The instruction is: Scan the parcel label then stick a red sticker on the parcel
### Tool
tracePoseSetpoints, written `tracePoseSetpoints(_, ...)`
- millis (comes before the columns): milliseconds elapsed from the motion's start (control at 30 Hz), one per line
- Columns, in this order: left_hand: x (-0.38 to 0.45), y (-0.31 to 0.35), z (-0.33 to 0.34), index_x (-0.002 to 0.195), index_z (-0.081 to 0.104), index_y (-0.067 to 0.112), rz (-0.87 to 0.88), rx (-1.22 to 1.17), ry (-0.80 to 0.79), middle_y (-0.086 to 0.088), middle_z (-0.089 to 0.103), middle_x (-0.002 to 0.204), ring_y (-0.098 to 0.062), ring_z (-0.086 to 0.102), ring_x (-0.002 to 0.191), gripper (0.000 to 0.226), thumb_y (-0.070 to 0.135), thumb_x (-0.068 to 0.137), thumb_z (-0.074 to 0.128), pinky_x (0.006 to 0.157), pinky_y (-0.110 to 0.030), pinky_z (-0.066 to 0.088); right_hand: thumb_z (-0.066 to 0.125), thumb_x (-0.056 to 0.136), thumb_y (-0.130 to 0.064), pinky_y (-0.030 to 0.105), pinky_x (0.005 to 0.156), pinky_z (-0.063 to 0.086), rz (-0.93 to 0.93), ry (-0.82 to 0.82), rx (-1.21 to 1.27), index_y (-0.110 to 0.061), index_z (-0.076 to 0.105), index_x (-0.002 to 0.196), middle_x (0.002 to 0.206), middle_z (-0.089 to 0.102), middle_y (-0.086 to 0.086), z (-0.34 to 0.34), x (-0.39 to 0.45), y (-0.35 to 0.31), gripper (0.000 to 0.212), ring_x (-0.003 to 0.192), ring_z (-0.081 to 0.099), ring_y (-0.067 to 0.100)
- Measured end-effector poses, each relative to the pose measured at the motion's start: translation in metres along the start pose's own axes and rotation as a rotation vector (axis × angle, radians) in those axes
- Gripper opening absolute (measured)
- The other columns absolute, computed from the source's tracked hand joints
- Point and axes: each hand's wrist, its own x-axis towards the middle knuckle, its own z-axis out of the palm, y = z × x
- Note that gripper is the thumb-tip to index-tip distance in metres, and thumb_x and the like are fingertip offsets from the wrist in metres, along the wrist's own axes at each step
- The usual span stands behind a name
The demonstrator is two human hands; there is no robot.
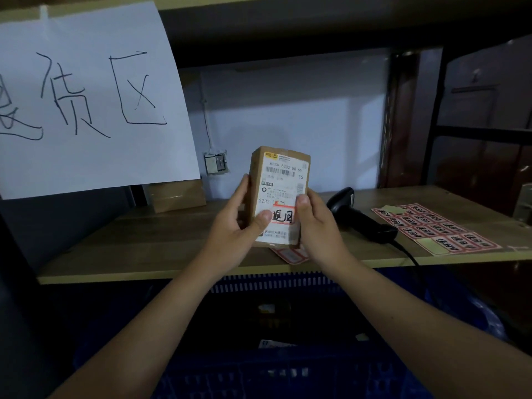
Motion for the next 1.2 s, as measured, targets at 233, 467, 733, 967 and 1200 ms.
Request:
tracePoseSetpoints(233, 0.008, 0.029, -0.069, 0.112, 0.060, 0.032, -0.129, 0.245, -0.255, 0.012, 0.071, 0.104, -0.011, 0.068, 0.097, 0.064, 0.047, 0.057, 0.088, 0.072, -0.030, 0.059, 0.074, 0.084, -0.029, 0.037, 0.107, 0.035, -0.040, -0.269, -0.271, -0.033, 0.021, 0.150, 0.156, 0.032, -0.002, -0.042, 0.021, -0.038, 0.085, 0.136, 0.036, 0.013)
tracePoseSetpoints(467, -0.010, 0.030, -0.058, 0.110, 0.060, 0.040, -0.216, 0.335, -0.609, 0.014, 0.069, 0.107, -0.010, 0.067, 0.096, 0.051, 0.039, 0.066, 0.086, 0.080, -0.031, 0.056, 0.077, 0.080, -0.033, 0.019, 0.081, 0.049, 0.055, -0.862, -0.713, -0.039, 0.050, 0.130, 0.120, 0.063, -0.016, -0.044, 0.017, -0.067, 0.057, 0.097, 0.061, -0.005)
tracePoseSetpoints(733, -0.050, -0.019, -0.012, 0.116, 0.049, 0.044, -0.251, 0.606, -0.827, 0.024, 0.059, 0.109, 0.007, 0.057, 0.091, 0.057, 0.055, 0.067, 0.078, 0.080, -0.024, 0.052, 0.071, 0.079, -0.042, 0.031, 0.062, 0.044, 0.241, -1.264, -1.109, -0.020, 0.060, 0.104, 0.094, 0.065, 0.003, -0.024, -0.027, -0.013, 0.035, 0.083, 0.061, 0.020)
tracePoseSetpoints(967, -0.062, -0.048, 0.003, 0.117, 0.055, 0.026, 0.051, 0.973, -0.769, 0.007, 0.058, 0.112, -0.010, 0.055, 0.096, 0.028, 0.031, 0.090, 0.063, 0.081, -0.033, 0.049, 0.055, 0.094, -0.032, 0.037, 0.075, 0.051, 0.226, -1.149, -1.075, -0.012, 0.065, 0.110, 0.103, 0.069, 0.012, -0.021, -0.033, 0.025, 0.027, 0.092, 0.064, 0.027)
tracePoseSetpoints(1200, -0.008, 0.001, -0.006, 0.082, 0.063, 0.018, 0.309, 0.860, -0.439, 0.003, 0.062, 0.081, -0.011, 0.053, 0.076, 0.021, 0.023, 0.098, 0.049, 0.066, -0.030, 0.041, 0.056, 0.095, -0.033, 0.026, 0.056, 0.051, -0.028, -0.781, -0.918, -0.018, 0.065, 0.072, 0.063, 0.072, 0.004, -0.018, 0.003, 0.000, 0.029, 0.052, 0.066, 0.010)
